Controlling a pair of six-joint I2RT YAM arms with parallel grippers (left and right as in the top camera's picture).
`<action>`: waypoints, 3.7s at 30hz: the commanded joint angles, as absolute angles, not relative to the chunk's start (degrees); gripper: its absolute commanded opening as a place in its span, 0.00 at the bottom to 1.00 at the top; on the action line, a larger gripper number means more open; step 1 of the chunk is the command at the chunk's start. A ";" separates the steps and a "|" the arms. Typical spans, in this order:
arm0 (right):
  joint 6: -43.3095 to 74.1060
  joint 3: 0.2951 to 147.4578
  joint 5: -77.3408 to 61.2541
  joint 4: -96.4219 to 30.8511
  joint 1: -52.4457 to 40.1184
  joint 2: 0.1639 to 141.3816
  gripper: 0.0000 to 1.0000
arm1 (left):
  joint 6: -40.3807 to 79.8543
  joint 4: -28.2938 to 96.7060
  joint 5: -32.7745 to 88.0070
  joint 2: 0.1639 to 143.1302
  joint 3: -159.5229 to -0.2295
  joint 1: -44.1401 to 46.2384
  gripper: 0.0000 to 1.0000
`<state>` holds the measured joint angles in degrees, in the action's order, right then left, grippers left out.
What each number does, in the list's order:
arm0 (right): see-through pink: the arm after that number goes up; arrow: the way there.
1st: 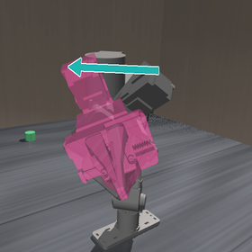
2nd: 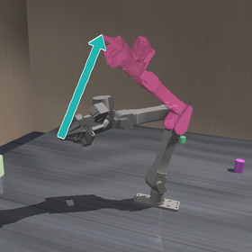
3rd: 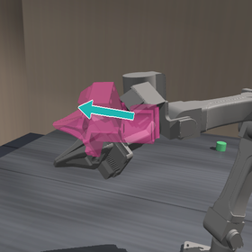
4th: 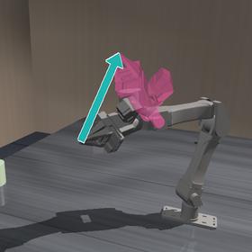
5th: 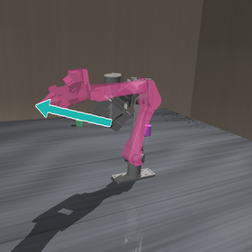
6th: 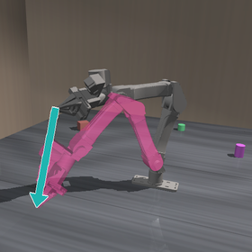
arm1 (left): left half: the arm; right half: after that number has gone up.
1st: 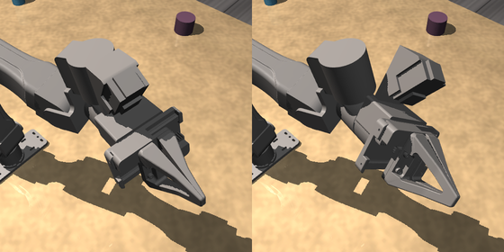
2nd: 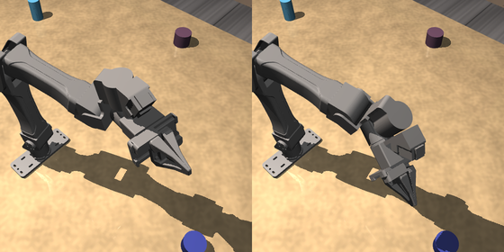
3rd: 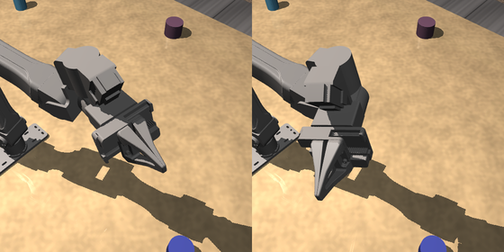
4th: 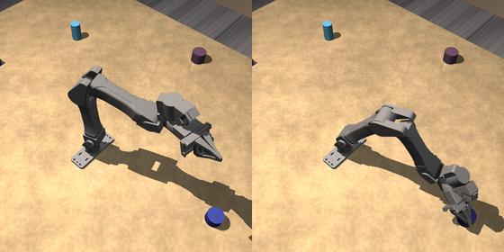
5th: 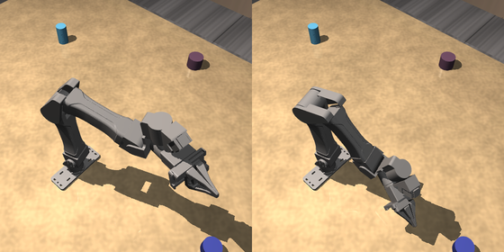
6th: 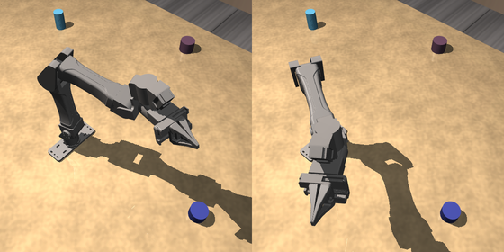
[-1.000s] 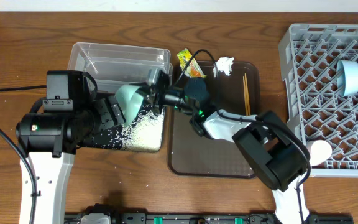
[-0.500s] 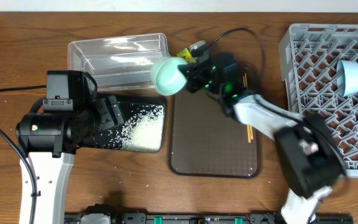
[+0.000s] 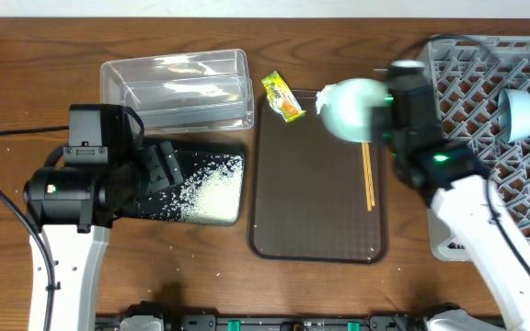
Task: Sort waste into correct bins and load items into the dishwasher rack
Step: 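Carry the emptied green bowl into the dish rack and release it, then move the right gripper back to the chopsticks and grasp them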
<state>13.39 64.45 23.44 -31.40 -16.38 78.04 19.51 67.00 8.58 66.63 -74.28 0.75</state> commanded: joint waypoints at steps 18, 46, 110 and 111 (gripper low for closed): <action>5.37 64.64 64.25 -16.47 2.61 90.26 0.01 | 19.84 67.02 7.86 66.65 -74.37 0.49 0.89; -42.17 64.66 72.34 32.99 -2.00 114.61 0.01 | 19.81 67.02 7.86 66.65 -74.37 0.49 0.90; 20.78 64.75 3.70 -31.03 -20.01 104.57 0.38 | 19.81 67.02 7.86 66.65 -74.37 0.49 0.89; 20.78 64.75 3.05 -31.00 -19.84 105.14 0.34 | 19.81 67.02 7.86 66.65 -74.37 0.49 0.89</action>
<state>18.96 64.62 6.39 -30.87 -20.75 103.13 19.51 67.00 8.58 66.63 -74.28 0.75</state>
